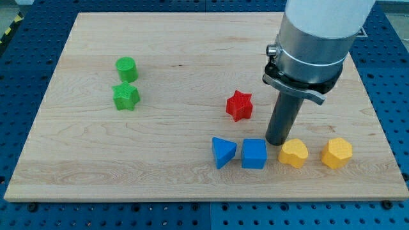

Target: Move your arm towards the yellow heart

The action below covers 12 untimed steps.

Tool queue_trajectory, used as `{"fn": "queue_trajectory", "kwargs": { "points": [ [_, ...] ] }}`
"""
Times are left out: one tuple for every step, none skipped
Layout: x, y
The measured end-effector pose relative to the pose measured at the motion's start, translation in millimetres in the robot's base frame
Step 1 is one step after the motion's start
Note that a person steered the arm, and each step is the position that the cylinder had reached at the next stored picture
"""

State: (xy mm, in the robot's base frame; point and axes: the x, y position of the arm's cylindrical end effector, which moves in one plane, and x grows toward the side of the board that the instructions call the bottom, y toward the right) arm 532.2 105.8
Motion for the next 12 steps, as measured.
{"fn": "queue_trajectory", "kwargs": {
  "points": [
    [3.3,-21.9],
    [7.9,-51.1],
    [8.3,-81.6],
    [8.3,-122.7],
    [8.3,-141.4],
    [14.6,-156.8],
    [43.0,-158.4],
    [86.7,-129.6],
    [86.9,-113.2],
    [86.8,-60.9],
    [86.0,16.0],
    [86.0,45.5]
  ]
}}
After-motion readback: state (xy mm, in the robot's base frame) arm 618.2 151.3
